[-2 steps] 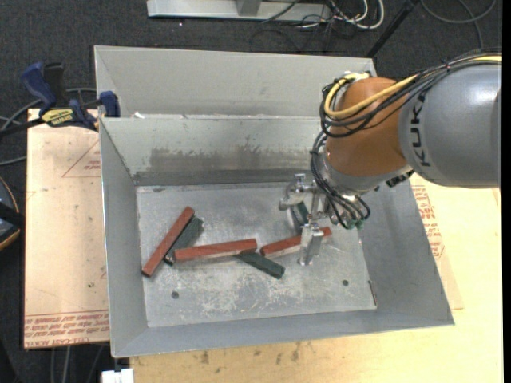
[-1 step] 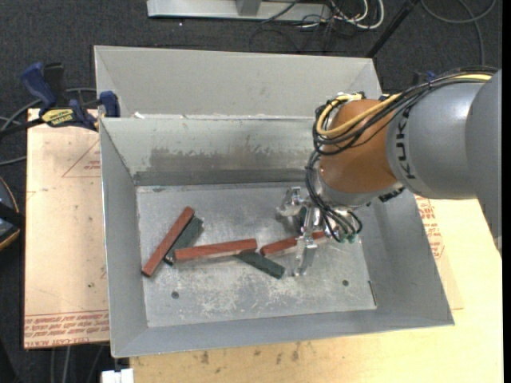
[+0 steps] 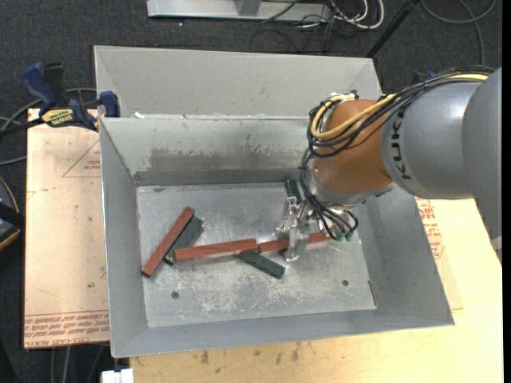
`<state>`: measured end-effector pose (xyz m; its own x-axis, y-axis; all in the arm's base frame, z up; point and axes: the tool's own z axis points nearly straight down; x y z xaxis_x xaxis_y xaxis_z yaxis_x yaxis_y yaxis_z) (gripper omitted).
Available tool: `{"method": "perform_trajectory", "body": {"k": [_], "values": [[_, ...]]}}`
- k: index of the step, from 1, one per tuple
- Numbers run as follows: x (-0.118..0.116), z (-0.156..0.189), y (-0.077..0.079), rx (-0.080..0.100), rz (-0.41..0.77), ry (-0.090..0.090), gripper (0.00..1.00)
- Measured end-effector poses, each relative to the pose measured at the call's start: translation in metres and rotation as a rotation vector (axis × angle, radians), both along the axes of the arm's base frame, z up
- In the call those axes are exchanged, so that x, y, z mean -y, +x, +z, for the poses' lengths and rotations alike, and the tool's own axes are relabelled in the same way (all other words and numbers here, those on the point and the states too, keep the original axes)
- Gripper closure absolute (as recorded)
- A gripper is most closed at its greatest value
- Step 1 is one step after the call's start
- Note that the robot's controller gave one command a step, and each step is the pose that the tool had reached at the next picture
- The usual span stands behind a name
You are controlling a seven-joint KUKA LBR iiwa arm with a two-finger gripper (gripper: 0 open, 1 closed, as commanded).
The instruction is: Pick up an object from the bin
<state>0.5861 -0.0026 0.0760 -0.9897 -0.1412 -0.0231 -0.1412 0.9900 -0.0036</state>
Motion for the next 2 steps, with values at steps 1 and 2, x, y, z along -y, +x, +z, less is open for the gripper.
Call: {"method": "perform_trajectory", "body": {"k": [1, 2], "values": [[-0.0009, -0.0001, -0.0011, -0.003, 0.002, 0.000, 1.00], [-0.0010, 0.0021, -0.0019, -0.009, 0.001, 0.001, 1.00]]}}
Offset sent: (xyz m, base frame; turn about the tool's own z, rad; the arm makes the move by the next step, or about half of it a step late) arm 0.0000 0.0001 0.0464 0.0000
